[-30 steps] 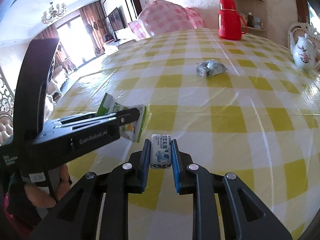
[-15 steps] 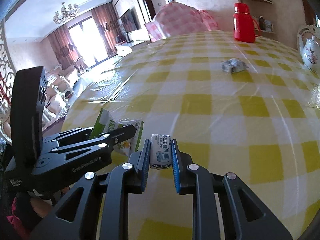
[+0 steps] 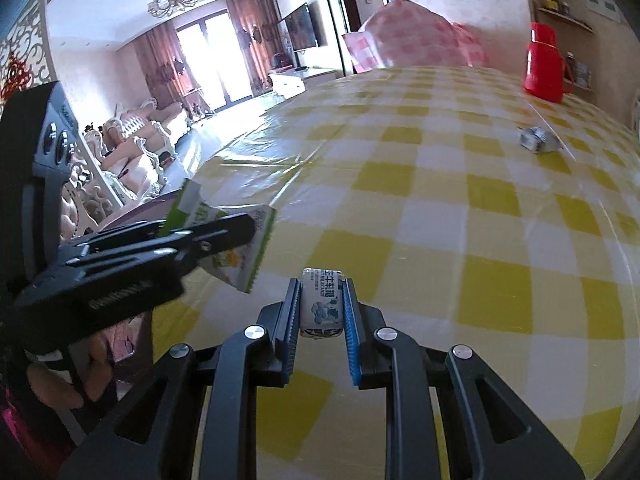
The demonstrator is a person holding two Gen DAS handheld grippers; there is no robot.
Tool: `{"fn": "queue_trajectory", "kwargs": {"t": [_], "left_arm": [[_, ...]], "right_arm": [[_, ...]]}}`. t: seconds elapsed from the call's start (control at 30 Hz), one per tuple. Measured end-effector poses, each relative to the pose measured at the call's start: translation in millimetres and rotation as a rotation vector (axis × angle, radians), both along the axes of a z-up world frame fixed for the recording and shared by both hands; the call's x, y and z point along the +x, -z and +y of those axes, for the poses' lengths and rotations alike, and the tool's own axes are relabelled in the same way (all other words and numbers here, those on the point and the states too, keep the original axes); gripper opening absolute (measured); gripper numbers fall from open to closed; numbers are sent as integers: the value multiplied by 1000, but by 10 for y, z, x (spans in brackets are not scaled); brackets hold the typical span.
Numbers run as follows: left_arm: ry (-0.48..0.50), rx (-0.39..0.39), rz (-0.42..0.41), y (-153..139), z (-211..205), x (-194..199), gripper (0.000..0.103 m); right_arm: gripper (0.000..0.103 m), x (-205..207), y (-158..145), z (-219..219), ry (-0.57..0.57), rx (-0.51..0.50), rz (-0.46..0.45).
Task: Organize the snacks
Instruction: 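Carry the green-printed bag and candy over to the lavender box, then open both grippers over the box to drop the snacks, return to table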
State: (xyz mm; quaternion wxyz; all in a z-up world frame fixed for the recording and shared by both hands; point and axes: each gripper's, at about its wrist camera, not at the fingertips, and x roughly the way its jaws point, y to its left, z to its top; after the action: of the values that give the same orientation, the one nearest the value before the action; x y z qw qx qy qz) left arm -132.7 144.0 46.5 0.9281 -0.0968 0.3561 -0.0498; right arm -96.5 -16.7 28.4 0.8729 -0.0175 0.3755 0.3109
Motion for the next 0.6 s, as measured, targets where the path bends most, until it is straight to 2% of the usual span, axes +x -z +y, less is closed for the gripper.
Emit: {"fn": "queue_trajectory", "kwargs": {"t": [0.4, 0.6], "left_arm": [[-90, -20, -19, -29, 553, -254, 31], [-151, 14, -25, -87, 806, -337, 31]], "right_arm": [[20, -153, 10, 518, -89, -28, 8], [20, -306, -109, 859, -174, -18, 2]]}}
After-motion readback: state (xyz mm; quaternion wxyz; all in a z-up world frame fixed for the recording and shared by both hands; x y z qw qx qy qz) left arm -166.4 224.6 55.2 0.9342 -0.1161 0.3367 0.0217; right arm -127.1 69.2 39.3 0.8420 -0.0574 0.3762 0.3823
